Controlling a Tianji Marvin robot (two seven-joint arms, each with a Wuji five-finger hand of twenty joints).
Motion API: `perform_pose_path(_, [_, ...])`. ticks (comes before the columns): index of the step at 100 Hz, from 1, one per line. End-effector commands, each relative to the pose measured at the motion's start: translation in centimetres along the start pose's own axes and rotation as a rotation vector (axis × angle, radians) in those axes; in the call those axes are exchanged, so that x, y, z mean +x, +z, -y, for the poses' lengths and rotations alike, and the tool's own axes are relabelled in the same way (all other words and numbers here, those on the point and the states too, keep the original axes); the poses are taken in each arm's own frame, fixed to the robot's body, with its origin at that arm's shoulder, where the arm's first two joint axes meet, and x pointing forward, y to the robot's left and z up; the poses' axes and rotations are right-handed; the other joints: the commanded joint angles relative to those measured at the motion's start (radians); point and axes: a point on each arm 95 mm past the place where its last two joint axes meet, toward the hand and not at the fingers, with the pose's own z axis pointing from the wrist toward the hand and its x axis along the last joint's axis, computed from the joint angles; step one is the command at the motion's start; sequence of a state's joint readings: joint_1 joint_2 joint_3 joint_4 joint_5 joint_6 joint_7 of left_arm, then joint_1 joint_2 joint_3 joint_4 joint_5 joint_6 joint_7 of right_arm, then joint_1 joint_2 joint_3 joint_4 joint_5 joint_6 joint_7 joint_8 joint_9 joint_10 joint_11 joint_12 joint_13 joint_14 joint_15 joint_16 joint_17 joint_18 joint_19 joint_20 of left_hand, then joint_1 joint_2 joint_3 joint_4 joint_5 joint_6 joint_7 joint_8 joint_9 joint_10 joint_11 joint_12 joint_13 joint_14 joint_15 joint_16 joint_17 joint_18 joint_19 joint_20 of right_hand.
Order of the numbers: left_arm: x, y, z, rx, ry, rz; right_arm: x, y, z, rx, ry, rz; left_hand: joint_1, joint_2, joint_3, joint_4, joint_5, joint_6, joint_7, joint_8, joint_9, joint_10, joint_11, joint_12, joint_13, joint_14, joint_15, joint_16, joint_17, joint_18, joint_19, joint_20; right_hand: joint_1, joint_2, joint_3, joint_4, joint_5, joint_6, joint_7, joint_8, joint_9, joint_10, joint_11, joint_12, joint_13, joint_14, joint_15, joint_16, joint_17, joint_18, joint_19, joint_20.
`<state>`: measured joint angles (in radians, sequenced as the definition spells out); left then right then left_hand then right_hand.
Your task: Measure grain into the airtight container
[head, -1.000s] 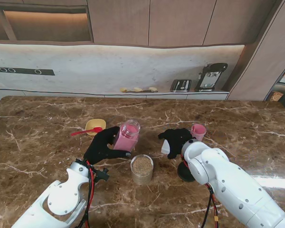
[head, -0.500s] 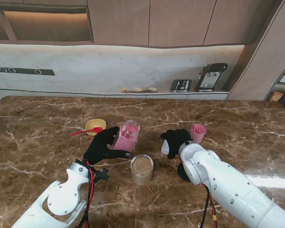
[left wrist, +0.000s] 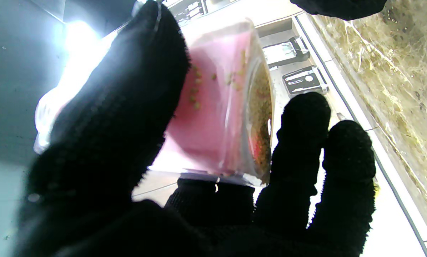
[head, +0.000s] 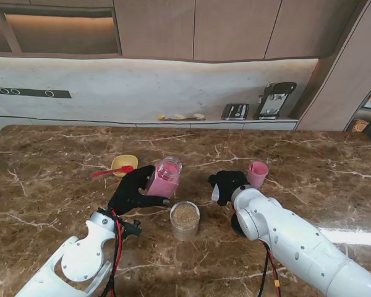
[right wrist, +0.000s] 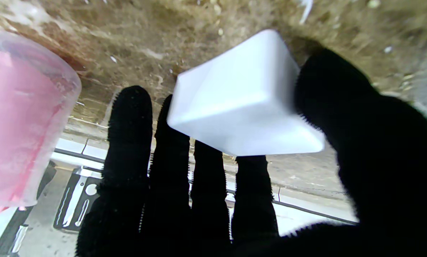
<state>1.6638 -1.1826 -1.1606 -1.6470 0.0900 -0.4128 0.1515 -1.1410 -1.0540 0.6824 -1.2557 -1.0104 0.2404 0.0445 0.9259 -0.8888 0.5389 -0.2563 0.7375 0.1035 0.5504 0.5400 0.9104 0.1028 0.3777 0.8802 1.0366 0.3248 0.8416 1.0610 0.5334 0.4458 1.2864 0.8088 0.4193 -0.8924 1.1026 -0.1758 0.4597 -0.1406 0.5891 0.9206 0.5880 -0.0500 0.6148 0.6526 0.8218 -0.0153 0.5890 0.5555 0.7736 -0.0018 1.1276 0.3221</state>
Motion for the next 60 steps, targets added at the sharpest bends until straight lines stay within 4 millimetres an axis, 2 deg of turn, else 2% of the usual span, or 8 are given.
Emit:
perform_pose_path(1, [0.0, -0.2, -0.2, 0.000, -0.001, 0.007, 0.0, -0.1, 1.1, 0.019, 0.007, -0.001, 0.173, 0.475, 0.428, 0.095, 0.390, -0.269, 0.614, 0.128, 0.180, -0.157, 0.289, 0.060, 0.018, -0.049, 0.034, 0.004, -0.008, -0.011, 0.041, 0.020, 0.054, -0.011, 0.029, -0.001, 0.047, -0.019, 0.058, 0.027, 0.049, -0.014, 0.041, 0.029, 0.065, -0.023, 0.057, 0.042, 0.068, -0.039, 0.072, -0.038])
perform_pose_path(7, [0.0, -0.2, -0.2, 0.000, 0.000, 0.008, 0.0, -0.1, 1.2, 0.008, 0.013, -0.005, 0.172, 0.474, 0.428, 0.095, 0.389, -0.270, 0.613, 0.128, 0.181, -0.157, 0.290, 0.060, 0.019, -0.050, 0.034, 0.004, -0.008, -0.012, 0.041, 0.020, 0.091, -0.006, 0.034, 0.009, 0.072, -0.027, 0.100, -0.006, 0.097, -0.022, 0.051, 0.038, 0.105, -0.030, 0.077, 0.048, 0.106, -0.062, 0.106, -0.079])
perform_pose_path(25, [0.1, -0.2, 0.0, 0.003, 0.003, 0.008, -0.2, -0.1, 1.3, -0.016, 0.036, -0.021, 0.172, 0.475, 0.429, 0.095, 0.389, -0.271, 0.613, 0.129, 0.181, -0.158, 0.290, 0.060, 0.019, -0.051, 0.035, 0.004, -0.007, -0.015, 0.041, 0.020, 0.171, 0.019, 0.042, 0.025, 0.162, -0.051, 0.153, -0.024, 0.228, -0.037, 0.067, 0.037, 0.202, -0.033, 0.105, 0.057, 0.180, -0.087, 0.139, -0.091])
perform_pose_path(30, [0.1, -0.2, 0.0, 0.002, 0.004, 0.008, -0.2, -0.1, 1.3, -0.021, 0.042, -0.026, 0.171, 0.474, 0.428, 0.094, 0.389, -0.271, 0.613, 0.129, 0.182, -0.158, 0.290, 0.060, 0.019, -0.052, 0.035, 0.004, -0.007, -0.015, 0.041, 0.020, 0.205, 0.024, 0.031, -0.052, 0.177, -0.051, 0.163, -0.071, 0.263, -0.036, 0.046, 0.088, 0.223, -0.025, 0.102, 0.078, 0.194, -0.088, 0.155, -0.103])
perform_pose_path(34, [0.1, -0.2, 0.0, 0.002, 0.004, 0.007, -0.3, 0.0, 1.2, -0.025, 0.050, -0.029, 0.172, 0.474, 0.428, 0.094, 0.389, -0.271, 0.613, 0.129, 0.182, -0.157, 0.290, 0.060, 0.019, -0.051, 0.035, 0.004, -0.006, -0.014, 0.042, 0.020, 0.223, 0.040, 0.027, -0.074, 0.174, -0.052, 0.182, -0.112, 0.287, -0.035, 0.023, 0.111, 0.235, -0.019, 0.094, 0.088, 0.201, -0.086, 0.162, -0.110])
perform_pose_path(43, [0.1, -0.3, 0.1, 0.004, 0.005, 0.006, -0.4, 0.0, 0.8, -0.030, 0.054, -0.043, 0.172, 0.474, 0.428, 0.094, 0.389, -0.271, 0.613, 0.129, 0.182, -0.156, 0.290, 0.060, 0.020, -0.052, 0.035, 0.004, -0.004, -0.015, 0.043, 0.020, 0.254, 0.085, 0.046, -0.076, 0.156, -0.035, 0.187, -0.149, 0.293, -0.030, 0.002, 0.122, 0.236, -0.012, 0.084, 0.094, 0.198, -0.088, 0.161, -0.115])
perform_pose_path(60, [0.2, -0.3, 0.2, 0.007, 0.009, 0.004, -0.6, -0.5, -0.7, -0.073, 0.069, -0.053, 0.171, 0.473, 0.428, 0.094, 0.388, -0.270, 0.612, 0.129, 0.183, -0.156, 0.290, 0.060, 0.021, -0.053, 0.035, 0.003, -0.004, -0.016, 0.043, 0.019, 0.276, 0.051, 0.109, -0.081, 0.164, -0.024, 0.194, -0.165, 0.307, -0.029, -0.008, 0.128, 0.247, -0.004, 0.080, 0.101, 0.202, -0.092, 0.162, -0.111])
